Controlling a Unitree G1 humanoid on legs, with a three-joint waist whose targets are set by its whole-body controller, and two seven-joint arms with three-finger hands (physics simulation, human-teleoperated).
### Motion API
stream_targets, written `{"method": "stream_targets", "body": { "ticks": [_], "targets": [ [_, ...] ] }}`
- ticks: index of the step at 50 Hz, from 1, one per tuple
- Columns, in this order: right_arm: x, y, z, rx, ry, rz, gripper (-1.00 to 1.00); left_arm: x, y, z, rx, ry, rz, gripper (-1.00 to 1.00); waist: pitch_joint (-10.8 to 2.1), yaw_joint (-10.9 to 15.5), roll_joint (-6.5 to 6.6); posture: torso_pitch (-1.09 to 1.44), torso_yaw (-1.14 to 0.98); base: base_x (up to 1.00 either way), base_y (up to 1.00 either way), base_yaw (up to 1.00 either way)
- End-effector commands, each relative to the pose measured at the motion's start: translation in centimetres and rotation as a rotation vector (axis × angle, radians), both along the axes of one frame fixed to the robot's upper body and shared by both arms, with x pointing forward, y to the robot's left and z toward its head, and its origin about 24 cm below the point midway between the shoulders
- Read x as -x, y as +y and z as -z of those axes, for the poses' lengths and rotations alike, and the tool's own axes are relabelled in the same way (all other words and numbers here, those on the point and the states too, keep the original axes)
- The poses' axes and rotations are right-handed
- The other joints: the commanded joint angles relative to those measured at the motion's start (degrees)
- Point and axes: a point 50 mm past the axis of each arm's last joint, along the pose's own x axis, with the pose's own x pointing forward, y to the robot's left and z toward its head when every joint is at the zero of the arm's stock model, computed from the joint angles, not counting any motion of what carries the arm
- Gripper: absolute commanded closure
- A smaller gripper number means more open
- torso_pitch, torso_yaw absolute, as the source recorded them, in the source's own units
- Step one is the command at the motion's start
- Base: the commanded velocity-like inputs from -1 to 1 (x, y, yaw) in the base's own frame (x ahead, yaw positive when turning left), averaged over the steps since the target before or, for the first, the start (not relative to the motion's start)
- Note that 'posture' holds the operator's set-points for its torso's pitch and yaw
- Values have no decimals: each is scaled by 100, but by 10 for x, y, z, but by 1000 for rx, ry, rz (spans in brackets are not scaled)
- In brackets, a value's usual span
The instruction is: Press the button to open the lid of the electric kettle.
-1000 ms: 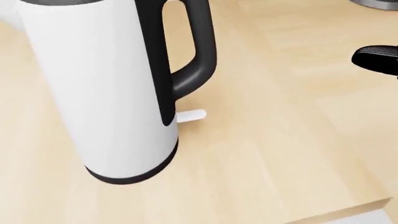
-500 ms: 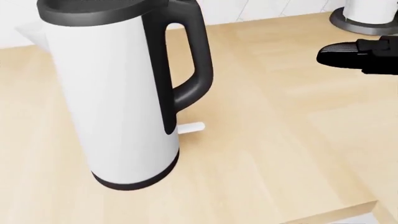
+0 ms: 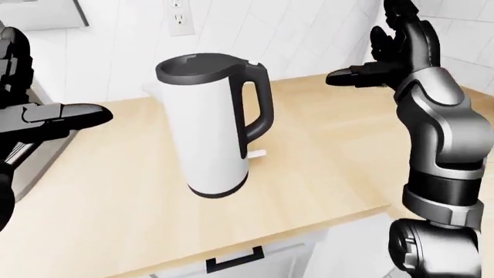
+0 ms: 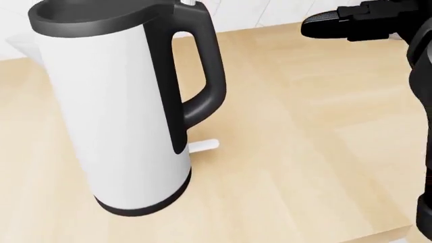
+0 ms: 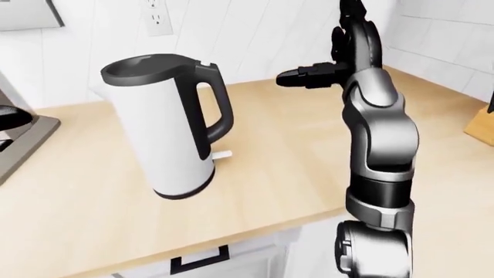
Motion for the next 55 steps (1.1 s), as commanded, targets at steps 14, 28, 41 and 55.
{"method": "stream_targets", "body": {
  "ticks": [14, 28, 41, 55],
  "targets": [
    [-3, 15, -24, 34, -95, -33, -100, 7, -1, -14, -18, -83, -3, -100, -571, 37, 12, -40, 0, 0, 0, 0],
    [-28, 37, -30, 63, -83, -73, -100, 5, -2, -13, -22, -74, -6, -100, -625, 30, 75, -40, 0, 0, 0, 0],
    [-53, 53, -30, 58, -57, -96, -100, 5, -2, -11, -16, -64, -9, -100, -627, 39, 124, -40, 0, 0, 0, 0],
    [-78, 69, -35, -2, -8, -128, -100, 6, -1, -12, -11, -68, -9, -100, -642, 44, 173, -40, 0, 0, 0, 0]
  ]
}}
